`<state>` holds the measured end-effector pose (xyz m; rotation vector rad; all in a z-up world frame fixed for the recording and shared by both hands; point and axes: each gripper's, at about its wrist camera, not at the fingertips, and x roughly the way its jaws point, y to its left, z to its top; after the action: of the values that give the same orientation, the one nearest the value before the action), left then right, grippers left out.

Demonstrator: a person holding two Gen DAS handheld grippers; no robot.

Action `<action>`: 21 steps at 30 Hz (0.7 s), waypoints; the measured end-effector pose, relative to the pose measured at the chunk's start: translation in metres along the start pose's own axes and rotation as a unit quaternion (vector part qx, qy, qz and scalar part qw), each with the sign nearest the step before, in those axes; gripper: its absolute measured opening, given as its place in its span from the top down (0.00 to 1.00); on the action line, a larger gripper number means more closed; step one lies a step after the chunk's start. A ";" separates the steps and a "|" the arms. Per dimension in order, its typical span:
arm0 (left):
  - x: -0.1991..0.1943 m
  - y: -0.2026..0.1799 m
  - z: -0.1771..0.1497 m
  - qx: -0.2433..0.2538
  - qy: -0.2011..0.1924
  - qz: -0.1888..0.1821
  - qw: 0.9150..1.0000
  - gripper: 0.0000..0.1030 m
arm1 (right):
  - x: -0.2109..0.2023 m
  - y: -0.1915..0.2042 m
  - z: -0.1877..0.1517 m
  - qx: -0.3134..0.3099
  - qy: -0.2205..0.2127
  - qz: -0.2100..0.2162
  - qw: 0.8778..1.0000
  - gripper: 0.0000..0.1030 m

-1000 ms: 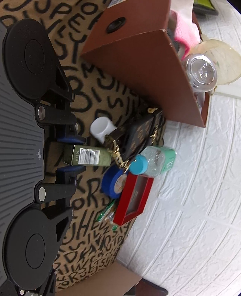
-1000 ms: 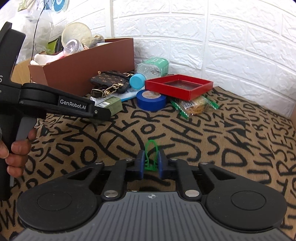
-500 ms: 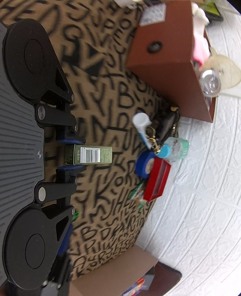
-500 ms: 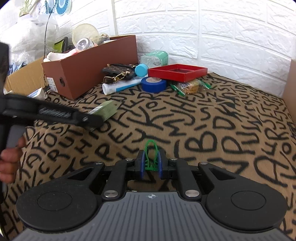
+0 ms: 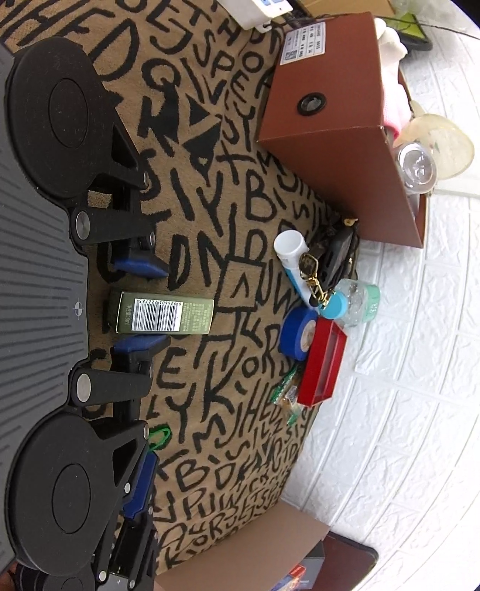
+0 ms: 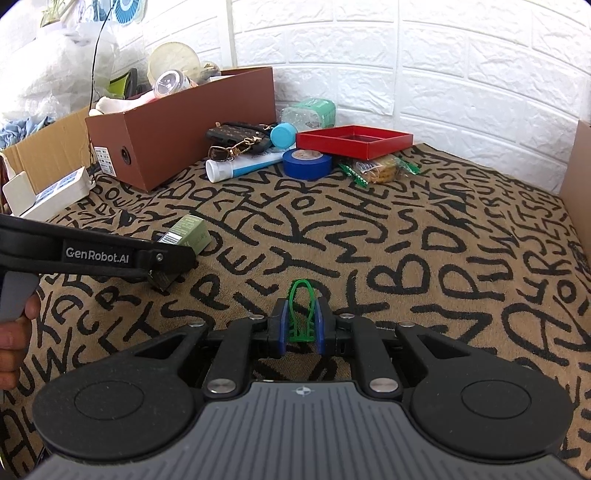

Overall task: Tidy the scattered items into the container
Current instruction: 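Carry the green box and zip tie in both tools over the brown box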

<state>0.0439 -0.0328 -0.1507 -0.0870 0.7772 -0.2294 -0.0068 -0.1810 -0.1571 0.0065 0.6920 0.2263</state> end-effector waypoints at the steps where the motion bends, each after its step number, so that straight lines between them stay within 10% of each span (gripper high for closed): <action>1: 0.000 -0.001 0.000 0.003 0.000 0.002 1.000 0.53 | 0.000 0.000 0.000 0.000 0.001 0.000 1.000 0.84; 14: 0.004 -0.008 -0.003 0.026 -0.001 0.009 1.000 0.52 | 0.000 -0.003 0.000 0.010 -0.001 0.004 1.000 0.84; 16: 0.003 -0.008 -0.003 0.029 0.001 0.013 0.999 0.79 | -0.001 -0.002 0.000 0.009 0.000 0.003 1.000 0.84; 21: -0.009 -0.001 -0.006 0.006 0.002 0.001 1.000 0.80 | -0.004 -0.002 0.001 0.015 0.005 0.015 1.000 0.85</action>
<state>0.0331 -0.0311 -0.1490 -0.0737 0.7806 -0.2324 -0.0089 -0.1837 -0.1544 0.0435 0.7053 0.2447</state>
